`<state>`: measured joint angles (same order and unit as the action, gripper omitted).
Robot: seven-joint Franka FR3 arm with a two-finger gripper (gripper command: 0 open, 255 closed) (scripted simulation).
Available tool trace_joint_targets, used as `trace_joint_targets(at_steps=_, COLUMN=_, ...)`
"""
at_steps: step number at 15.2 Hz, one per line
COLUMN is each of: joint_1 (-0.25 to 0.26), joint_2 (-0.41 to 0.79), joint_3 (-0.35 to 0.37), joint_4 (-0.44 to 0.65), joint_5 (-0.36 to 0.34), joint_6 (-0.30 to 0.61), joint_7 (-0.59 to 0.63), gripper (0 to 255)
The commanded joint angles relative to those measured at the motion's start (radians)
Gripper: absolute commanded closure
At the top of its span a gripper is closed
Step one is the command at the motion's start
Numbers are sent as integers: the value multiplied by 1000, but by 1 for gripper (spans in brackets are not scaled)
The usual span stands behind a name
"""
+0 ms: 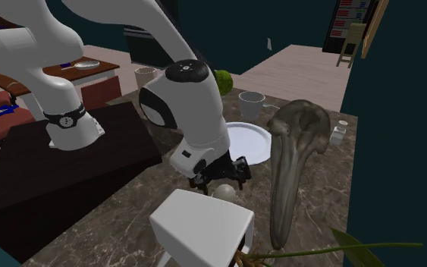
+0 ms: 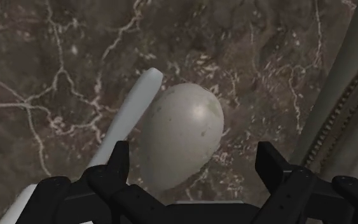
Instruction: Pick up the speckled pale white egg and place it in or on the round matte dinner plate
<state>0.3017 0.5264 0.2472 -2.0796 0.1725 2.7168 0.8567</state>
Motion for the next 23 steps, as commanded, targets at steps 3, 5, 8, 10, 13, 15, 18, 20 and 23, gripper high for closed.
trace_joint_targets(at_steps=3, joint_1=8, joint_2=44, joint_3=-12, joint_4=8, joint_5=17, joint_6=32, joint_7=40, gripper=0)
trace_joint_targets(at_steps=5, joint_1=15, joint_2=71, joint_3=-15, joint_4=20, joint_5=14, joint_6=48, joint_7=42, gripper=0)
trace_joint_targets(at_steps=8, joint_1=20, joint_2=92, joint_3=-17, joint_4=29, joint_5=12, joint_6=60, joint_7=43, gripper=0)
trace_joint_targets(at_steps=10, joint_1=20, joint_2=92, joint_3=-17, joint_4=29, joint_5=12, joint_6=60, joint_7=43, gripper=0)
trace_joint_targets(at_steps=13, joint_1=20, joint_2=92, joint_3=-17, joint_4=29, joint_5=12, joint_6=60, joint_7=43, gripper=0)
trace_joint_targets(at_steps=15, joint_1=20, joint_2=92, joint_3=-17, joint_4=29, joint_5=12, joint_6=60, joint_7=43, gripper=255)
trace_joint_targets(at_steps=18, joint_1=20, joint_2=92, joint_3=-17, joint_4=29, joint_5=12, joint_6=60, joint_7=43, gripper=255)
trace_joint_targets(at_steps=20, joint_1=20, joint_2=93, joint_3=-17, joint_4=29, joint_5=12, joint_6=60, joint_7=43, gripper=255)
trace_joint_targets(at_steps=23, joint_1=20, joint_2=92, joint_3=-17, joint_4=29, joint_5=12, joint_6=60, joint_7=43, gripper=255)
